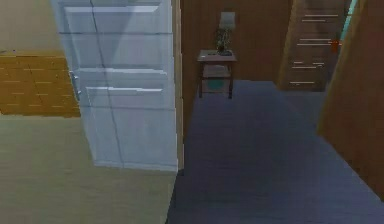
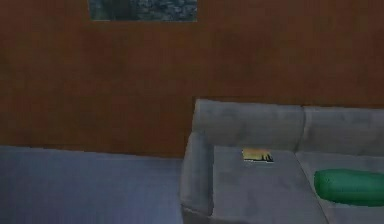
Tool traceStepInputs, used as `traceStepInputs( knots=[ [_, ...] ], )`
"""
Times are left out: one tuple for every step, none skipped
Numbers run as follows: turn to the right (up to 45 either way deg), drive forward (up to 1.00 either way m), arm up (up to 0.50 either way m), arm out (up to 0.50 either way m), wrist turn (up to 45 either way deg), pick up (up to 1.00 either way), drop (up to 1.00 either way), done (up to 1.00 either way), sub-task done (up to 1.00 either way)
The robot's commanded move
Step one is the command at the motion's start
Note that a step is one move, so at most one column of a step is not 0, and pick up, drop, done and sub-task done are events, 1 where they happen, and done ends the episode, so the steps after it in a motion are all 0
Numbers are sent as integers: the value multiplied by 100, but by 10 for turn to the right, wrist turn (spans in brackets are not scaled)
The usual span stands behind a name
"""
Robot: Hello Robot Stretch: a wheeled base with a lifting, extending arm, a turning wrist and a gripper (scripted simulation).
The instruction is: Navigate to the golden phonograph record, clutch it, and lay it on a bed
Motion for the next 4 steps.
traceStepInputs(
  knots=[
    [0,15,0,0,0,0,0,0,0],
    [-450,0,0,0,0,0,0,0,0],
    [-300,0,0,0,0,0,0,0,0],
    [0,100,0,0,0,0,0,0,0]
  ],
)
